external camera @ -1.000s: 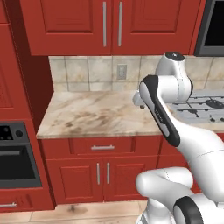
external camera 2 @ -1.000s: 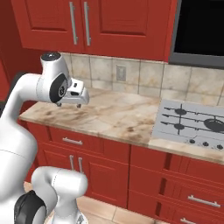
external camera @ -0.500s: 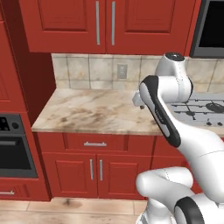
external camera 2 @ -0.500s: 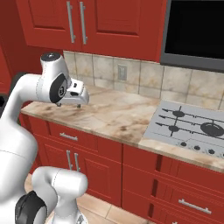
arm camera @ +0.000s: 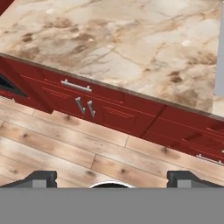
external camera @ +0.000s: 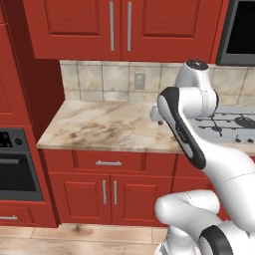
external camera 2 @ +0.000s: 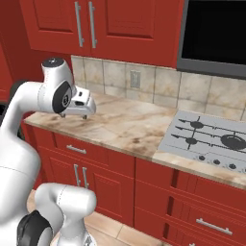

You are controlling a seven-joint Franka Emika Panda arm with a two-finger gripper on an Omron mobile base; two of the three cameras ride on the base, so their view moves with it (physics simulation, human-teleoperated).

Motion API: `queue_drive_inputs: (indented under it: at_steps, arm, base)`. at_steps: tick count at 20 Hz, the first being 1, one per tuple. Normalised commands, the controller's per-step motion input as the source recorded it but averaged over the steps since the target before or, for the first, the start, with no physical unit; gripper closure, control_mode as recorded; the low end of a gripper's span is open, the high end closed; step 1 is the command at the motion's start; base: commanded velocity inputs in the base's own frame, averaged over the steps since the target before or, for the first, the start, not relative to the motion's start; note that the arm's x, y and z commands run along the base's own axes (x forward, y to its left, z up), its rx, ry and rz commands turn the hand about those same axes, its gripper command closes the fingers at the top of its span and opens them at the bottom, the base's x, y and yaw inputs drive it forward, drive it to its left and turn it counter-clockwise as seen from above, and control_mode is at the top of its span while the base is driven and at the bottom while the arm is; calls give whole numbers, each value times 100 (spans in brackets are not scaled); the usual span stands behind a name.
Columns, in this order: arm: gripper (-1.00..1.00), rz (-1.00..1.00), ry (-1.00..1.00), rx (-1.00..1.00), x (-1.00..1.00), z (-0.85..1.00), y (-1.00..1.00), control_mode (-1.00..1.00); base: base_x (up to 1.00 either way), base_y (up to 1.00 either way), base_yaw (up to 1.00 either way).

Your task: Take a straw from the drawer in front and place it inside the glass cup on the dining counter.

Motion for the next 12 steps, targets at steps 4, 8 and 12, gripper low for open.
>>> queue_drive_inputs:
  at_steps: [4,8,12]
  arm:
    - [-100,0,0,-1,-33,-6,34,-100]
    - [-100,0,0,-11,-16,-22,92,-100]
    - [-100,0,0,-18,0,-30,99,-100]
  base:
    - [0,0,0]
    - [0,0,0]
    - [0,0,0]
